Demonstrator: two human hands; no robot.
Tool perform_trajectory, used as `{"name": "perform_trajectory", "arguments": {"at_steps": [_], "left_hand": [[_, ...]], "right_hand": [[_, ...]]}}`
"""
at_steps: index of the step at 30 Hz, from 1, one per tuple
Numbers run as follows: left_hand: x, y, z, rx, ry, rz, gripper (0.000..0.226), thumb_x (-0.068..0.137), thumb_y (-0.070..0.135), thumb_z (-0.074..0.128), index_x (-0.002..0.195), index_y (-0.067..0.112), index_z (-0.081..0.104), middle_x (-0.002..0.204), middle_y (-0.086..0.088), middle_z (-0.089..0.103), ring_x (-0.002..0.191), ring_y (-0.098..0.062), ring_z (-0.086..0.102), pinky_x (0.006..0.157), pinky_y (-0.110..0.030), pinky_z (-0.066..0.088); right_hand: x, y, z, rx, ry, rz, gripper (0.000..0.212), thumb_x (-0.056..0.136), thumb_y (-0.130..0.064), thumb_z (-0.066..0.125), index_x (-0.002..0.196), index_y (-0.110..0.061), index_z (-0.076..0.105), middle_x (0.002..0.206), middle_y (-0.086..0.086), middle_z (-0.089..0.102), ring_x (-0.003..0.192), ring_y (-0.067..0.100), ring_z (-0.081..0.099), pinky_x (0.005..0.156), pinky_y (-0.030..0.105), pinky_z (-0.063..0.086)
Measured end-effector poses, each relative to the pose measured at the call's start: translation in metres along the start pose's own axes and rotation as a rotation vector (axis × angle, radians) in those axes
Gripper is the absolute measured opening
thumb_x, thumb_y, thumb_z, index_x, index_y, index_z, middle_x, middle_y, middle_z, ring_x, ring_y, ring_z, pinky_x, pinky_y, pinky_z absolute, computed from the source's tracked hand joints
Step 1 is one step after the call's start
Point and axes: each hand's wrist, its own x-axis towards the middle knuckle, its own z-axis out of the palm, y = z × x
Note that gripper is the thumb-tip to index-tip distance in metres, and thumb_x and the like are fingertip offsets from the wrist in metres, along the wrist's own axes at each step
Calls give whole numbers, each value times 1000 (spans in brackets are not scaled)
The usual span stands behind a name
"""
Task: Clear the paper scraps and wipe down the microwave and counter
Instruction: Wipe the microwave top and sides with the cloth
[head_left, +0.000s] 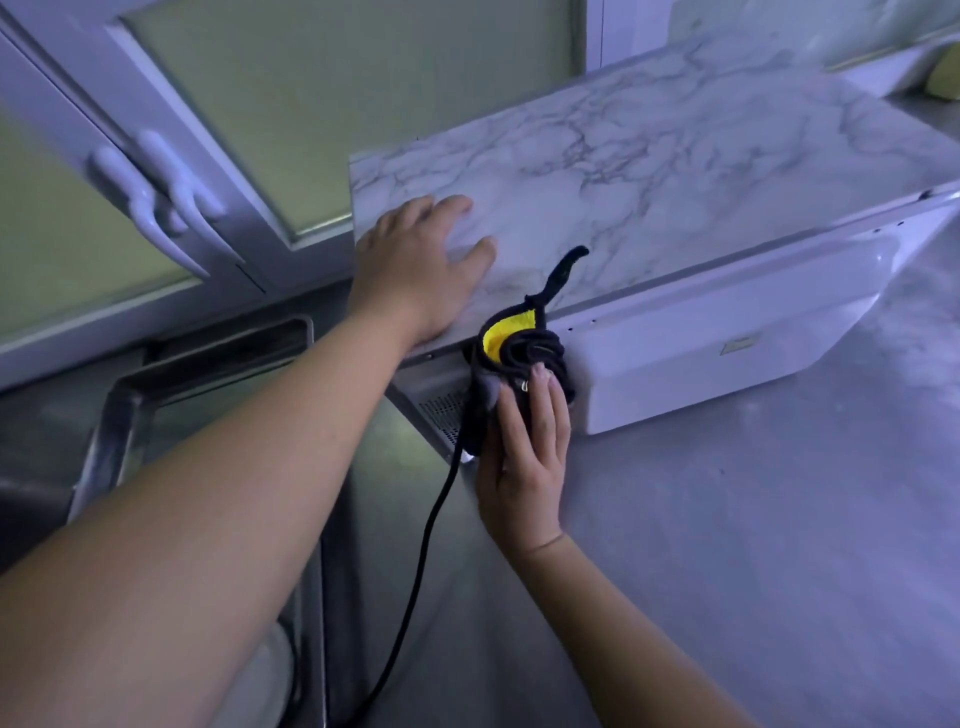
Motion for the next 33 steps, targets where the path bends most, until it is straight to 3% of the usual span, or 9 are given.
{"name": "perform_trajectory", "arguments": {"at_steps": [6,9,14,18,21,24,27,30,33], "left_hand": [[3,2,4,4,-11,-4,60,90,63,38,143,37,44,153,1,42,140,-26,35,117,-45,26],[4,0,4,15,-11,-8,59,90,63,38,142,37,44,152,1,42,139,-26,35,116,-45,25],[6,1,5,57,-20,-11,59,92,63,36,144,36,43,152,-1,41,138,-28,34,114,-45,24],[13,3,8,125,-33,5,61,91,62,32,144,34,41,150,-6,42,135,-31,37,109,-47,27],[11,-2,12,155,-65,1,62,91,61,29,144,30,41,148,-10,42,133,-33,36,106,-49,27],[11,-6,12,138,-84,-8,64,90,61,28,144,28,41,148,-12,41,134,-34,36,107,-50,27],[8,-3,10,24,-78,-8,59,89,57,37,138,26,50,143,-12,47,133,-33,40,108,-48,28],[-1,-12,1,-259,5,-58,43,88,41,48,121,22,67,128,-7,64,121,-30,54,106,-43,39],[-20,-33,-6,-194,-77,-27,46,93,38,40,134,24,56,144,-6,51,133,-29,42,111,-50,33]], "right_hand": [[-33,24,11,-126,0,18,29,105,-8,35,125,-12,56,142,18,40,133,40,40,117,44,35],[-50,36,18,-124,-39,74,34,96,3,48,126,-12,53,145,17,36,135,41,36,120,43,30],[-75,30,28,-2,-77,483,57,84,14,63,130,-15,47,154,25,29,141,35,30,112,53,38],[-75,19,40,-5,-36,703,51,84,8,58,134,-5,55,159,15,27,144,22,29,115,29,30],[-76,4,37,-41,-141,861,54,85,3,56,138,-11,55,159,2,33,138,12,35,105,6,22],[-61,-4,19,10,-319,1025,53,82,5,55,131,-15,62,143,5,53,127,24,53,102,22,37],[-51,-18,-18,286,-310,1244,55,81,15,57,123,-20,63,118,12,69,97,25,67,97,47,54],[-65,-43,-58,365,-298,1337,60,85,17,56,132,-21,57,109,-1,67,91,17,67,94,49,56],[-69,-64,-87,392,-242,1368,61,87,16,57,134,-23,56,116,0,65,101,20,65,95,47,55]]}}
